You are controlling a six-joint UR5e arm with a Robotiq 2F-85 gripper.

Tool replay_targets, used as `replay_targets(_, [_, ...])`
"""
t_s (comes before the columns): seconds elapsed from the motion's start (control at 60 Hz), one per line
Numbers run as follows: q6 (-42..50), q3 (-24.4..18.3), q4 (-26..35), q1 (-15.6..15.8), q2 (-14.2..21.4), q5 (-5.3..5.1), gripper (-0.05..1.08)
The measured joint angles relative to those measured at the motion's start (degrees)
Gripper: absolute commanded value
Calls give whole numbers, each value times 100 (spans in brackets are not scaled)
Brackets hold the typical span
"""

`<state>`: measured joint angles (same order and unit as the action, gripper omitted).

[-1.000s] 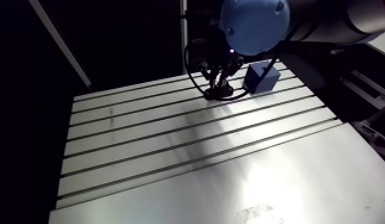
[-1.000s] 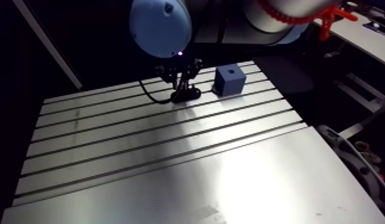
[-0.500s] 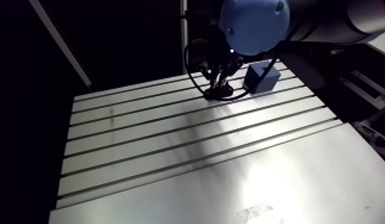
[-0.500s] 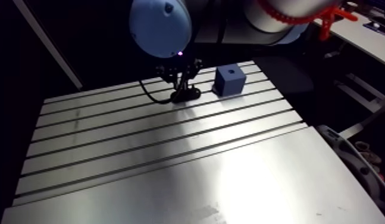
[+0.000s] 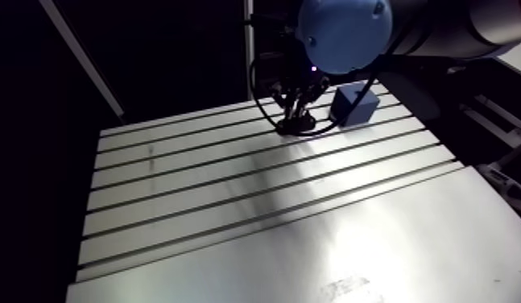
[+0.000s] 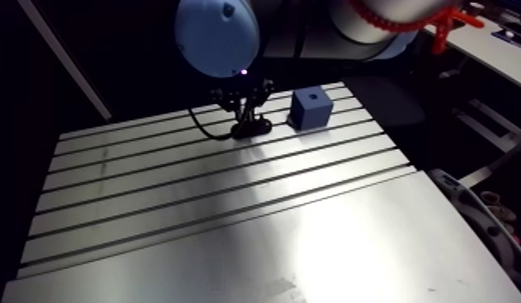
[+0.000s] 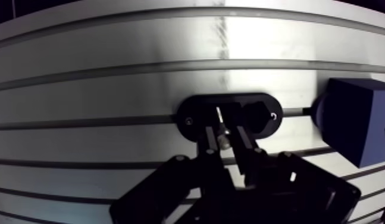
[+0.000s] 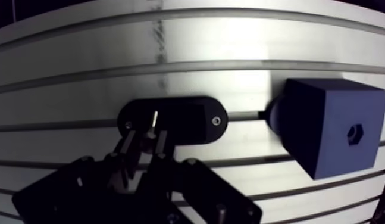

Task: Pick up the M10 bolt and insert it into the hex recess until seated.

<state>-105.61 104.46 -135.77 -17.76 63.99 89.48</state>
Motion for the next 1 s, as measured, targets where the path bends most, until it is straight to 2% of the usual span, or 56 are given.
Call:
replay_targets(0.617, [3,-91,65,13,99,-76,84])
replay_targets(1.0, [-49,-260,346,29,359,-91,87])
